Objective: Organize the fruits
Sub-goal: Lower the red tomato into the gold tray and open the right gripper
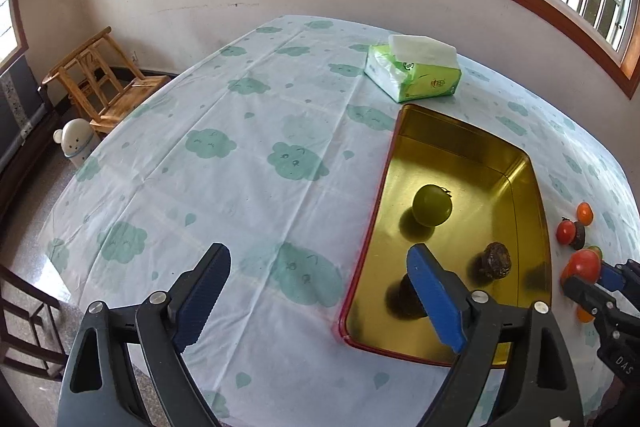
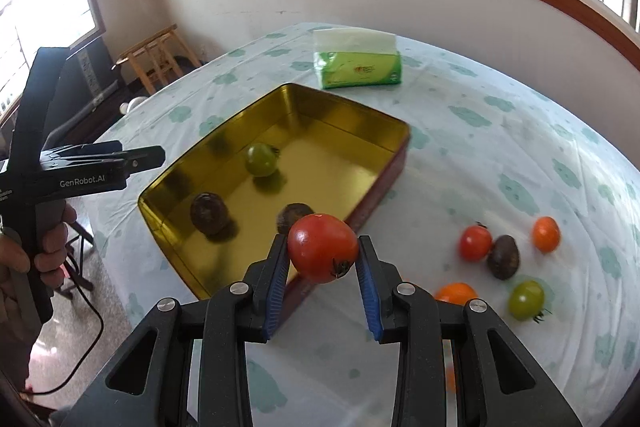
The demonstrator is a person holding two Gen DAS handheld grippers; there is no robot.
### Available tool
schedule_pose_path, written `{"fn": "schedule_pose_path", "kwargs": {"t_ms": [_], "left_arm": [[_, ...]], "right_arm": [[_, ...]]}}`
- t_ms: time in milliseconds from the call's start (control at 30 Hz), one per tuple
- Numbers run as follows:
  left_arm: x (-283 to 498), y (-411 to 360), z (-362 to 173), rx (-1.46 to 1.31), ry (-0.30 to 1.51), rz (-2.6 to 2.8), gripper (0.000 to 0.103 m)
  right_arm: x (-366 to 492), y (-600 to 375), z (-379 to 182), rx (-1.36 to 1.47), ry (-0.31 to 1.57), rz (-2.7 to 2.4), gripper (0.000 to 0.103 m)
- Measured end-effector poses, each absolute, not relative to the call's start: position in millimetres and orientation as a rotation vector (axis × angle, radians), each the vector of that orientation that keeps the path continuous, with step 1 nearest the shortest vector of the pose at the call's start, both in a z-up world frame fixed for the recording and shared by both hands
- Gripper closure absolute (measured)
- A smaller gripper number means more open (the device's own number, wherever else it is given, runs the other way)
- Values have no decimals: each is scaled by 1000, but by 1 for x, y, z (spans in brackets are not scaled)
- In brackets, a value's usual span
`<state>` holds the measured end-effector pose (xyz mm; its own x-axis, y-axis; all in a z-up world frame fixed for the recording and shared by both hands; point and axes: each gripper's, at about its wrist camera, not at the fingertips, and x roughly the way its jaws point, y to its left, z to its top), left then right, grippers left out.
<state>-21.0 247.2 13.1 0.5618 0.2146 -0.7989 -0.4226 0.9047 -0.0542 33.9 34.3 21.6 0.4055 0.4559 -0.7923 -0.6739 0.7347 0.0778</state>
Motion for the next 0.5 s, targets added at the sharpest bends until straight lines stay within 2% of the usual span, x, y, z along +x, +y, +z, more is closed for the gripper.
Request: {"fn": "schedule_pose_path", "kwargs": {"t_ms": [500], "left_arm": [[-43,272,-2,-298,926,458,15]], "right_arm": [[43,113,-19,-362,1018,807,68]]}}
